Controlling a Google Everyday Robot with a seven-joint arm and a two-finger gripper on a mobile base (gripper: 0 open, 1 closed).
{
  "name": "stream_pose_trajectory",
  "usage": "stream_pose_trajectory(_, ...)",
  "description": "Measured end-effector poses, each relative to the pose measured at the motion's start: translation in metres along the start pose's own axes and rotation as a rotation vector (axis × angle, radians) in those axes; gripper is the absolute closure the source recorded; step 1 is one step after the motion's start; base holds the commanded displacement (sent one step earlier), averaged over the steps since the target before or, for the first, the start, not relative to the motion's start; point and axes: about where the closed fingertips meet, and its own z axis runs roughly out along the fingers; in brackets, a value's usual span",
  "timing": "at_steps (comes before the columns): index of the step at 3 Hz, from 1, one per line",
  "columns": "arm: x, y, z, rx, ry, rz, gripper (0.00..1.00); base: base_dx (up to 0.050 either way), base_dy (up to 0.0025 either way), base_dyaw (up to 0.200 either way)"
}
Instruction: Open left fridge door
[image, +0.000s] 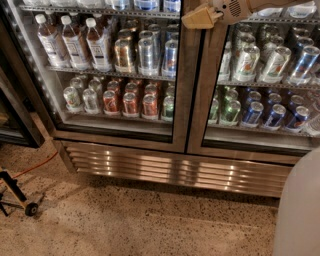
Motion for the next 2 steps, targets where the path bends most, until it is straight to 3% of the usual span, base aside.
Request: stream_pose_trajectory(2, -0.0003, -0.0002, -0.0005, -0.007, -0.006, 0.011, 1.00, 0.000, 0.00000, 0.000)
